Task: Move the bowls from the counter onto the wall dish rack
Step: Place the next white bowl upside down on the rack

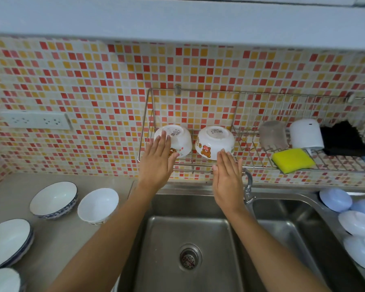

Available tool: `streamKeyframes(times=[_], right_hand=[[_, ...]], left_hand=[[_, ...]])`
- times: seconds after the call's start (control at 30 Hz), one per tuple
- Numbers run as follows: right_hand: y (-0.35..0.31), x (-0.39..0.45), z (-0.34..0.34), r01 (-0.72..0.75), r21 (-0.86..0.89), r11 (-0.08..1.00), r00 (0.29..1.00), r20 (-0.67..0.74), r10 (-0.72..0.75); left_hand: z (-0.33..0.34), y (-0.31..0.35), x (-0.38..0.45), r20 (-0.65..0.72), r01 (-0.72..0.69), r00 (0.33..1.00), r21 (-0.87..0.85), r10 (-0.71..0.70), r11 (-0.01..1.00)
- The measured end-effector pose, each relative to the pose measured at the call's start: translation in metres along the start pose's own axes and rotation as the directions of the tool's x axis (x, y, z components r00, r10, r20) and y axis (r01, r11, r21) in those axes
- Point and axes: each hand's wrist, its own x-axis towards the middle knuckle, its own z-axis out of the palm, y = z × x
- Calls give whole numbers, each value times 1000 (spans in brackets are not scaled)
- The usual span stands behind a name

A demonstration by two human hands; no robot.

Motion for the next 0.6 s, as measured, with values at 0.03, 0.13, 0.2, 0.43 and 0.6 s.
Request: streamKeyframes(times=[0.03,0.13,0.2,0.43,0.6], right_hand=[[0,-7,1,6,1,1000,1000,12,-6],[-15,-28,9,24,21,999,998,54,-25],[-19,-35,9,-26,46,999,998,62,23],[-83,-77,43,-49,362,931,993,120,6],[-155,-106,96,-341,481,807,884,455,102]], left_hand=[[2,-1,-8,-19,-1,1000,8,1,1000],[8,-17,-33,-57,-8,998,44,10,999],[12,-20,-45,-72,-39,997,15,40,999],[14,-51,-108,0,-25,1000,-133,25,991],[30,-122,-164,113,523,849,-309,-516,794]])
